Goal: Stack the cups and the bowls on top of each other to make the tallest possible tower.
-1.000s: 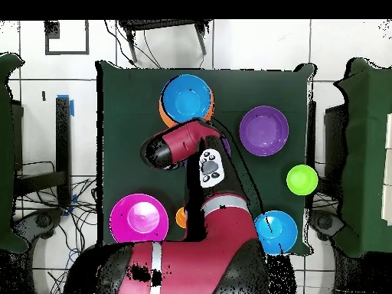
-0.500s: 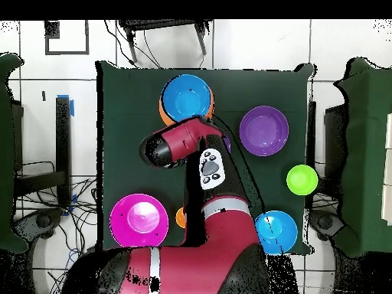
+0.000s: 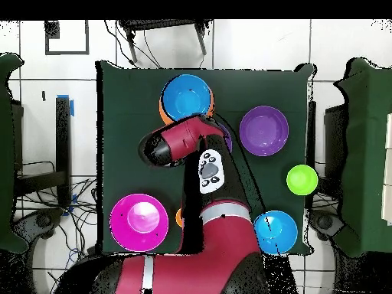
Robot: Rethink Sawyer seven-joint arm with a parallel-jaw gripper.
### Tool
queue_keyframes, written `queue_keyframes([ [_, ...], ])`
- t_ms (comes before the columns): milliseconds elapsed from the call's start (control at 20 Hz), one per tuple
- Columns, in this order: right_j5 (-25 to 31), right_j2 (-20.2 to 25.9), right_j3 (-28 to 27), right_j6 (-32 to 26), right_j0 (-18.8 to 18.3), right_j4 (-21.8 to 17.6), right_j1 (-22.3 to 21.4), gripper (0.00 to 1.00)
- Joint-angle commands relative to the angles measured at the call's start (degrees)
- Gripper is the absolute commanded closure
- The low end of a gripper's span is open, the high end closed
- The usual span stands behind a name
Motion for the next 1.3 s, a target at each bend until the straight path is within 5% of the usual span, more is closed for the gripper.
queue_keyframes([
  [50, 7.19, 0.19, 1.65, -9.52, -0.83, -1.36, -3.96, 1.00],
  [700, 11.83, 2.47, 0.08, -18.82, -6.93, -2.34, -8.61, 1.00],
  [1300, 23.19, 4.69, -3.94, -19.86, -5.13, -0.80, -13.28, 1.00],
])
